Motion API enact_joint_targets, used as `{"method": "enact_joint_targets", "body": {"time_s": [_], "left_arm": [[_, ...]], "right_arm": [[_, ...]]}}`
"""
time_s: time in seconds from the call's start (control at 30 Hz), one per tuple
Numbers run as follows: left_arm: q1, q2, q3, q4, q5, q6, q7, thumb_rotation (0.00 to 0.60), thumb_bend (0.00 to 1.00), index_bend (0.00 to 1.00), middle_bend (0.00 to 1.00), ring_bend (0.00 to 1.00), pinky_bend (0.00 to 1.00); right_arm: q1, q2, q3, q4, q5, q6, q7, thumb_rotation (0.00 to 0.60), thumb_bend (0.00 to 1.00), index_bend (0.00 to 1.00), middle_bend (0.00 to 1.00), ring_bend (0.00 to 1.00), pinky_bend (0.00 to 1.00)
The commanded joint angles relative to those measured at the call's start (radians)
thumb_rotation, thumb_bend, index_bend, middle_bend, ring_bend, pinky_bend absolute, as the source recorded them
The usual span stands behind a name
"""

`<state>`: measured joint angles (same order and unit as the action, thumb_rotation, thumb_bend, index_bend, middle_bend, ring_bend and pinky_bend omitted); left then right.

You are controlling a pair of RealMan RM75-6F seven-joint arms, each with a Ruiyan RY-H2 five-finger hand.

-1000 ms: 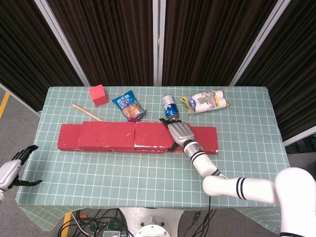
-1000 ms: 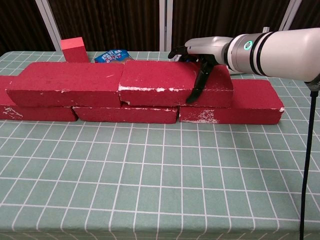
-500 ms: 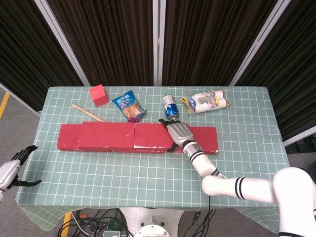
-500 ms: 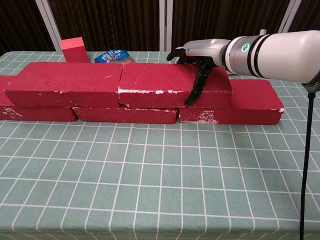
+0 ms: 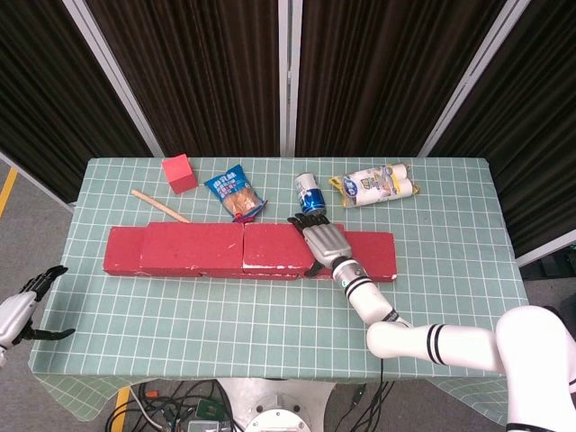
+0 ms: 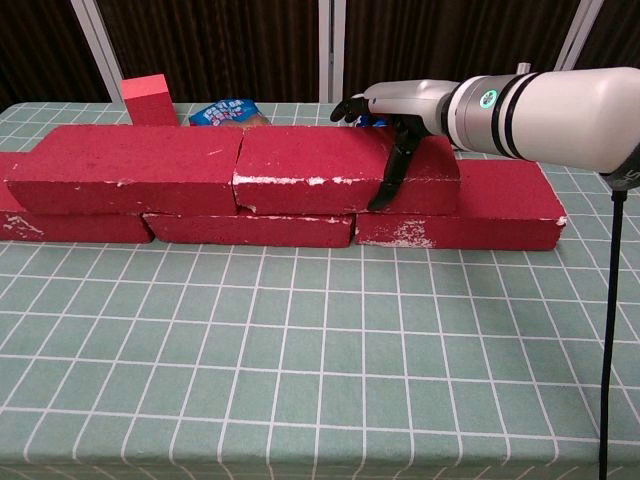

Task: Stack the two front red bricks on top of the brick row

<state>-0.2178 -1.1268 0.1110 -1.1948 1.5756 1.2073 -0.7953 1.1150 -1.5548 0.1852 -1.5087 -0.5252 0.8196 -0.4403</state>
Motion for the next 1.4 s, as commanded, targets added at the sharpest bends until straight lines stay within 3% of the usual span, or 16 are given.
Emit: {"method": "enact_joint_targets", "body": {"time_s": [0.03,0.33,0.83,0.97,1.17,1.4], "left_arm": [[0.000,0.001,0.000,0.000,0.000,0.001,0.000,0.600,0.00,0.01,0.00,0.00,0.00],[0.000,0.003,0.000,-0.004,0.002,0.004,0.001,0.600,0.00,0.01,0.00,0.00,0.00],[0.000,0.026,-0.009,-0.060,-0.005,0.015,0.054,0.600,0.00,0.01,0.00,0.00,0.00],[0.002,0.036,-0.017,-0.083,-0.010,0.029,0.082,0.600,0.00,0.01,0.00,0.00,0.00],[0.012,0.051,-0.038,-0.127,-0.021,0.069,0.142,0.600,0.00,0.01,0.00,0.00,0.00],[0.042,0.061,-0.068,-0.190,-0.033,0.157,0.275,0.600,0.01,0.02,0.00,0.00,0.00]], "right_arm": [[-0.001,0.001,0.001,-0.001,-0.002,-0.002,0.003,0.600,0.00,0.00,0.00,0.00,0.00],[-0.025,0.038,0.020,-0.060,-0.044,0.022,0.038,0.600,0.00,0.00,0.00,0.00,0.00],[-0.163,0.284,0.039,-0.304,-0.196,0.148,0.129,0.600,0.00,0.00,0.00,0.00,0.00],[-0.241,0.366,0.002,-0.343,-0.298,0.219,0.141,0.600,0.00,0.00,0.00,0.00,0.00],[-0.415,0.471,-0.115,-0.368,-0.521,0.392,0.152,0.600,0.00,0.00,0.00,0.00,0.00],[-0.643,0.538,-0.252,-0.294,-0.760,0.576,0.277,0.600,0.00,0.00,0.00,0.00,0.00]]}}
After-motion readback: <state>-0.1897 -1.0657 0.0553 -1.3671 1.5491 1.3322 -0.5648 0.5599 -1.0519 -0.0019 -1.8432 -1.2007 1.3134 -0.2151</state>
